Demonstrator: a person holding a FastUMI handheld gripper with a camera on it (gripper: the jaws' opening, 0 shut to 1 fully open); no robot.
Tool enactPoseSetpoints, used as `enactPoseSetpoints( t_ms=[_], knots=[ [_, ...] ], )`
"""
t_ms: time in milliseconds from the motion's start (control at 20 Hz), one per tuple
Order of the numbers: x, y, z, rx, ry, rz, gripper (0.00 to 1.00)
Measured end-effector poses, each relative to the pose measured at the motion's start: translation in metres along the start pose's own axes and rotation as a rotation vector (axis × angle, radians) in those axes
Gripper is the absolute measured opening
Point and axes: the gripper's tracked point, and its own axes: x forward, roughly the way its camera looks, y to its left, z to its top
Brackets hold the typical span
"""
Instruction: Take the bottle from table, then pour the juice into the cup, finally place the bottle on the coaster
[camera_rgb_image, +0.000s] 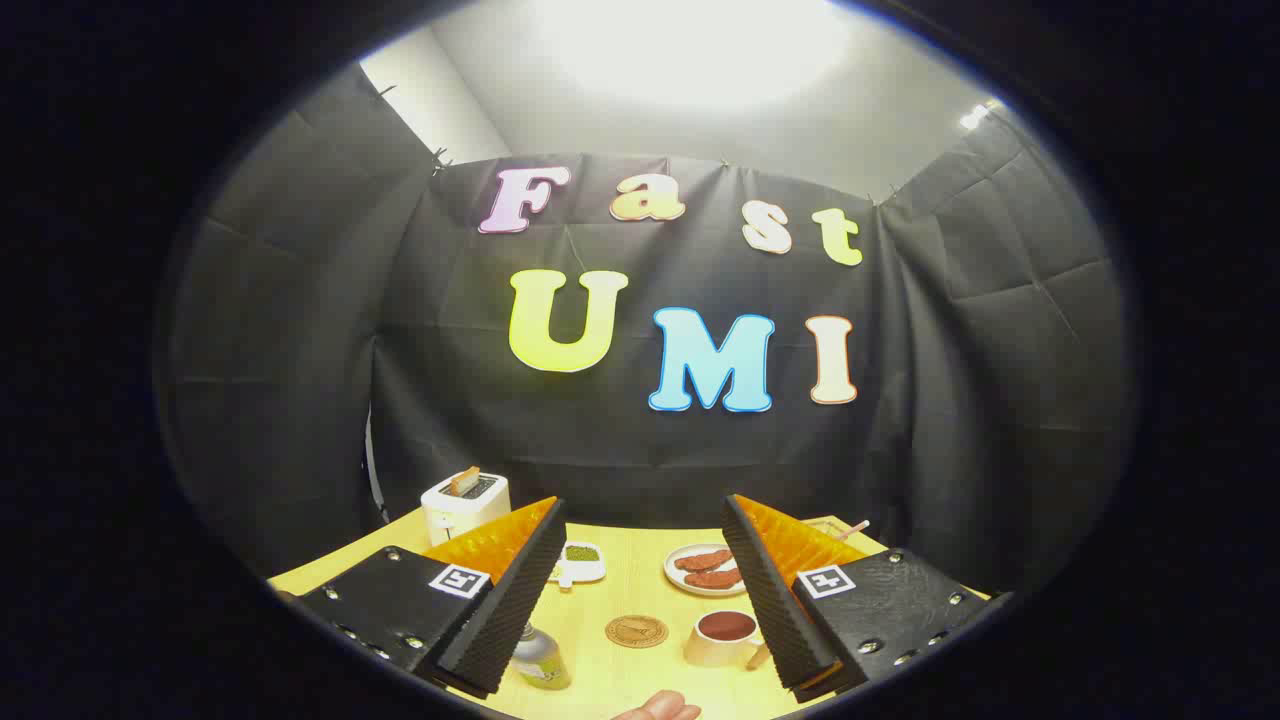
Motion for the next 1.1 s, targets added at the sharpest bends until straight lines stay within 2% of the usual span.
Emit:
enactPoseSetpoints(
  t_ms=[800,1100],
  knots=[
    [-0.007,0.022,-0.002,0.001,-0.011,0.01,0.96],
    [-0.004,0.037,-0.024,-0.039,-0.025,0.022,0.97]
  ],
)
